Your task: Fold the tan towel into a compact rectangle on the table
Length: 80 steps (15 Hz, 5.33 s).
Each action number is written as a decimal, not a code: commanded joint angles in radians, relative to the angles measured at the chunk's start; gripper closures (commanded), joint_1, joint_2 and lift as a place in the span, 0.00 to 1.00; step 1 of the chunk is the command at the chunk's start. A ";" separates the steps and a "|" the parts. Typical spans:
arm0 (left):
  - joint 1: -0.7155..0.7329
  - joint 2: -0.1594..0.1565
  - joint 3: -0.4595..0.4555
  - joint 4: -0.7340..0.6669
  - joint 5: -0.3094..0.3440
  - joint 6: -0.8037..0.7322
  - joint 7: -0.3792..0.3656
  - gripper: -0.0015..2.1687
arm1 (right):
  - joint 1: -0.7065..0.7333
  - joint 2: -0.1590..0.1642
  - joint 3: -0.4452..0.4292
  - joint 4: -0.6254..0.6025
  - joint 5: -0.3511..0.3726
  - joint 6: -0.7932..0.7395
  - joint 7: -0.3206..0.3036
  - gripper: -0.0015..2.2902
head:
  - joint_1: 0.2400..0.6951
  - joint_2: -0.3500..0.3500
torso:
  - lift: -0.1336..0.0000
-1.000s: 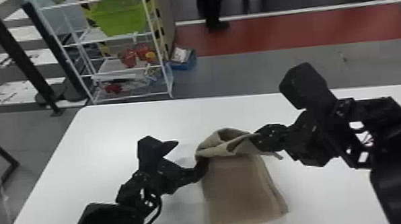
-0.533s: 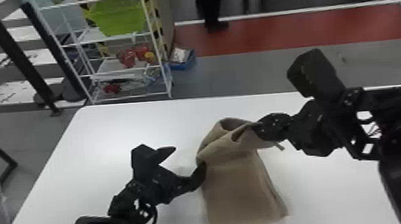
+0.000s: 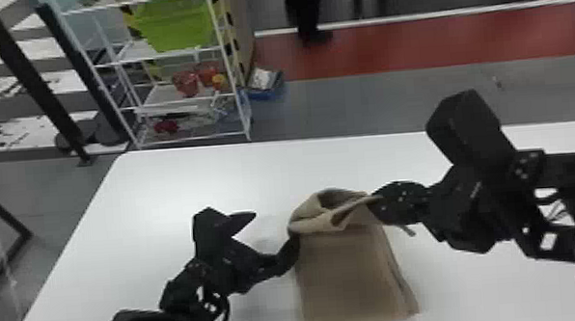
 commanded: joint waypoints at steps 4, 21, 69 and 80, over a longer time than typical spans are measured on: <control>0.023 -0.007 0.004 -0.009 0.009 -0.021 -0.005 0.03 | 0.099 -0.044 0.030 -0.065 0.027 0.014 0.022 0.50 | 1.00 0.70 | 0.08; 0.114 -0.007 -0.011 -0.112 0.044 -0.043 -0.026 0.03 | 0.081 -0.128 -0.031 -0.122 -0.029 0.008 0.081 0.50 | 1.00 0.66 | 0.08; 0.109 -0.007 -0.016 -0.044 0.035 -0.067 -0.039 0.03 | 0.217 -0.141 0.203 -0.076 0.101 0.073 0.179 0.14 | 1.00 0.75 | 0.08; 0.117 -0.007 -0.010 -0.046 0.044 -0.095 -0.054 0.03 | 0.213 -0.030 0.110 -0.102 -0.020 0.155 0.033 0.72 | 1.00 0.79 | 0.08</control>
